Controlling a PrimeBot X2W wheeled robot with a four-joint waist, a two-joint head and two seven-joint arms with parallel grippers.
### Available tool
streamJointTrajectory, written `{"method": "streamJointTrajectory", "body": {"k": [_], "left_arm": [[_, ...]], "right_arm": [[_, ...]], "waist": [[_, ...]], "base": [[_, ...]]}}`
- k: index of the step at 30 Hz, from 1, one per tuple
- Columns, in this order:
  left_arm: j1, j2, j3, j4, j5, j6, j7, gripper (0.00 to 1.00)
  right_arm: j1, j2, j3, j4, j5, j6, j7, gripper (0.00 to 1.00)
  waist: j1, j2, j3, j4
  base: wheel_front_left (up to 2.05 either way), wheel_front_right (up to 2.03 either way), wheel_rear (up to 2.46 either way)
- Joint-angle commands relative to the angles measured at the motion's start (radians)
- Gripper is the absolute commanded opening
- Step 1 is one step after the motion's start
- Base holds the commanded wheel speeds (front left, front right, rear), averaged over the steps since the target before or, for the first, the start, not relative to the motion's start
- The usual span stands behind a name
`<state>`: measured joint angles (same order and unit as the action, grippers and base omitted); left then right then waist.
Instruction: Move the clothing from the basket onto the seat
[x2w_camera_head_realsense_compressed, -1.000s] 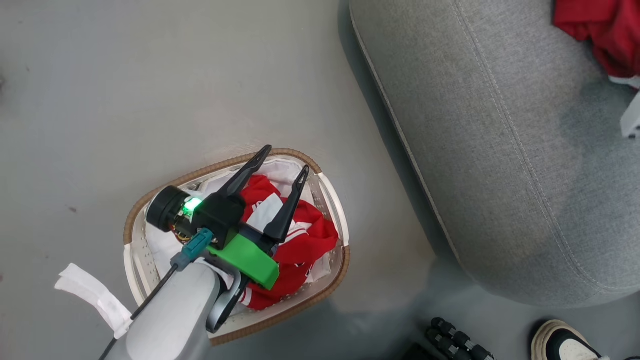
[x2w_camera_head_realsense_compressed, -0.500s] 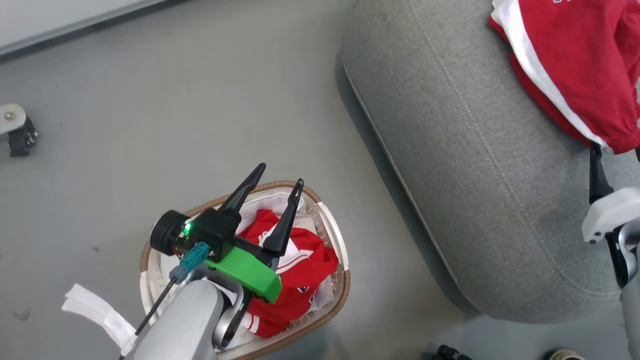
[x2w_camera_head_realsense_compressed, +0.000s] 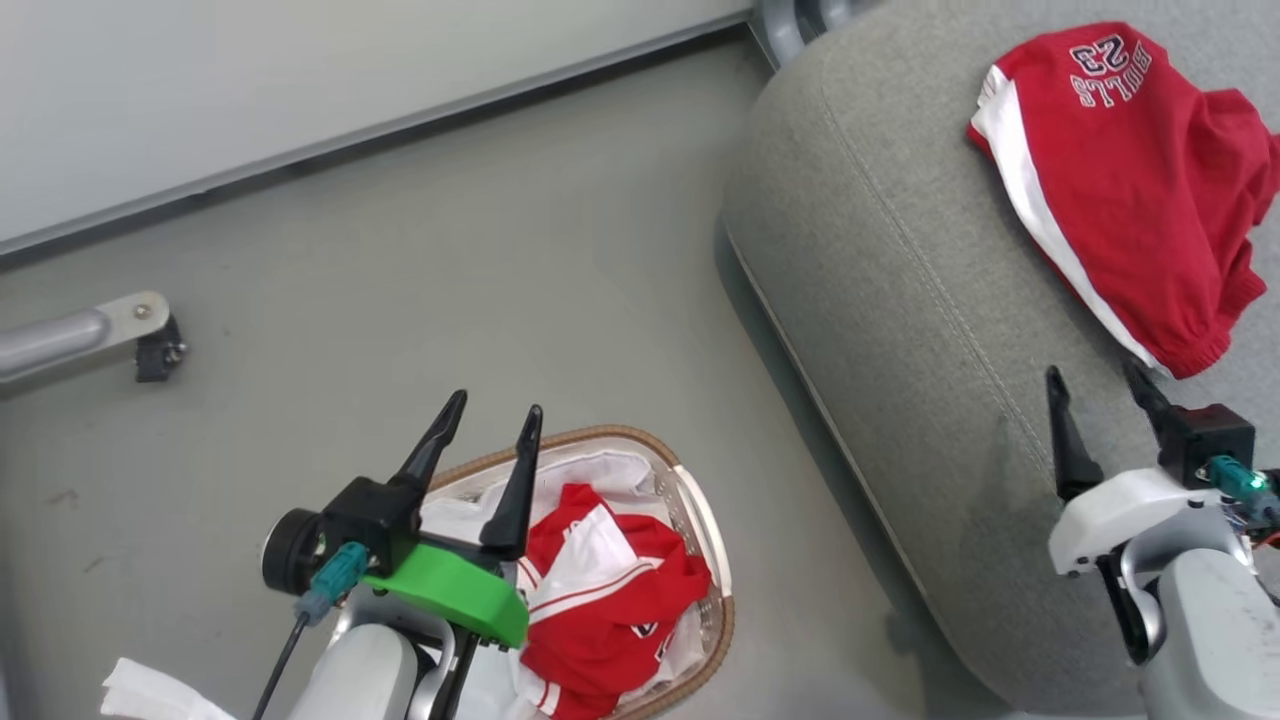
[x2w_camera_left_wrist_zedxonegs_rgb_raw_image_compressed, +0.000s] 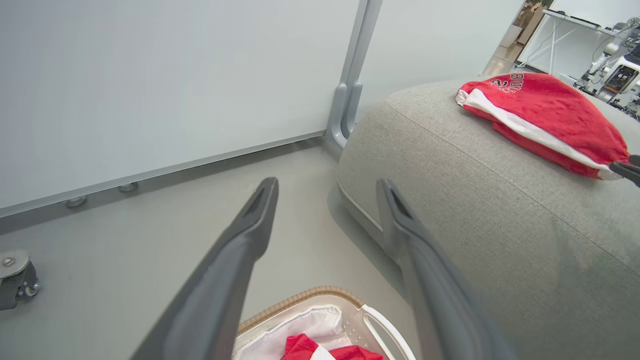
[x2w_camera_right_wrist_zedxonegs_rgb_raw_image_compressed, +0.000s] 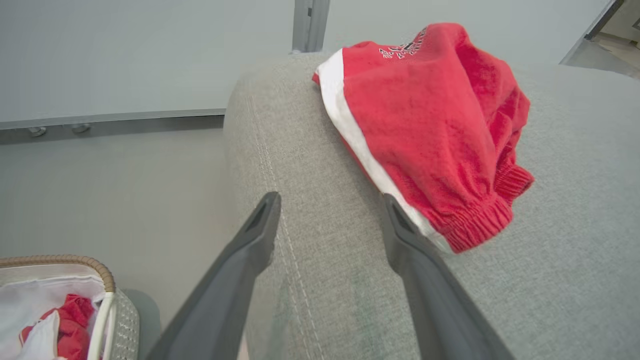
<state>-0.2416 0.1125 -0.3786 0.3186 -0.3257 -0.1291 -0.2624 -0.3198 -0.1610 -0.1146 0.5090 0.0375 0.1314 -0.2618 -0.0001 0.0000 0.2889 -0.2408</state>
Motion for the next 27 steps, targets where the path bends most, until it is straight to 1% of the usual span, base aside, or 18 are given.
{"method": "streamJointTrajectory", "body": {"k": [1, 8, 10, 16, 20, 27], "left_arm": [[0.021, -0.007, 0.029, 0.001, 0.012, -0.003, -0.004, 1.0], [0.074, -0.043, 0.179, 0.007, 0.08, -0.003, -0.004, 1.0], [0.086, -0.048, 0.215, 0.008, 0.096, -0.003, -0.004, 1.0], [0.129, -0.057, 0.307, 0.004, 0.129, -0.003, -0.004, 1.0], [0.161, -0.06, 0.344, -0.011, 0.143, -0.003, -0.004, 1.0], [0.227, -0.061, 0.366, -0.009, 0.123, -0.003, -0.004, 1.0]], "right_arm": [[0.011, 0.008, 0.019, -0.022, 0.014, -0.001, -0.005, 1.0], [0.022, 0.06, 0.102, -0.125, 0.055, -0.001, -0.005, 1.0], [0.027, 0.065, 0.119, -0.143, 0.06, -0.001, -0.005, 1.0], [0.05, 0.079, 0.135, -0.176, 0.072, -0.001, -0.005, 1.0], [0.084, 0.085, 0.135, -0.186, 0.073, -0.001, -0.005, 1.0], [0.145, 0.092, 0.133, -0.188, 0.08, -0.001, -0.005, 1.0]], "waist": [[0.0001, 0.0, -0.048, 0.053], [0.0001, 0.0, -0.097, 0.127], [0.0001, 0.0, -0.11, 0.145], [0.0001, 0.0, -0.149, 0.182], [0.0001, 0.0, -0.178, 0.198], [0.0001, 0.0, -0.219, 0.209]], "base": [[0.0, 0.0, 0.0], [0.0, 0.0, 0.0], [0.0, 0.0, 0.0], [0.0, 0.0, 0.0], [0.0, 0.0, 0.0], [0.0, 0.0, 0.0]]}}
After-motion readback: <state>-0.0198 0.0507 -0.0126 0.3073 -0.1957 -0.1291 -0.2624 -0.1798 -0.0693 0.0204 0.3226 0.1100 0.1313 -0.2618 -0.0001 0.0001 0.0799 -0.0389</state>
